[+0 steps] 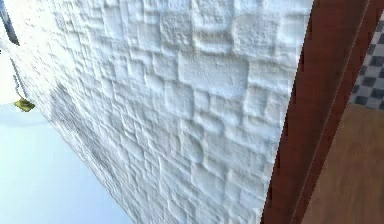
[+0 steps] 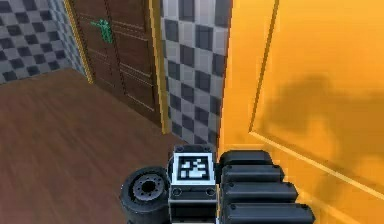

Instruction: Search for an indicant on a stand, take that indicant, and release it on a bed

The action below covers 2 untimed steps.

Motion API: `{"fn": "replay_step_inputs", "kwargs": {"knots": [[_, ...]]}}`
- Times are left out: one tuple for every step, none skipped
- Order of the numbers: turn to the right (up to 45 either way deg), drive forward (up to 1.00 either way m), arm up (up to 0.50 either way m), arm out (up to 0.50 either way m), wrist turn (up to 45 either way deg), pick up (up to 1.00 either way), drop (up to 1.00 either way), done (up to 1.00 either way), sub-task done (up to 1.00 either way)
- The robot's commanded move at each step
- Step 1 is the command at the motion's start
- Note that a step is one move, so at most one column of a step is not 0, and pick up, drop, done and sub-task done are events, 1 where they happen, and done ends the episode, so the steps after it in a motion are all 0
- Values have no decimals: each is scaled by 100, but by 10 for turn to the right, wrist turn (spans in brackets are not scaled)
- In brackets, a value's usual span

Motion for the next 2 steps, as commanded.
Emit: {"fn": "replay_step_inputs", "kwargs": {"knots": [[0,5,0,0,0,0,0,0,0],[-450,0,0,0,0,0,0,0,0]]}}
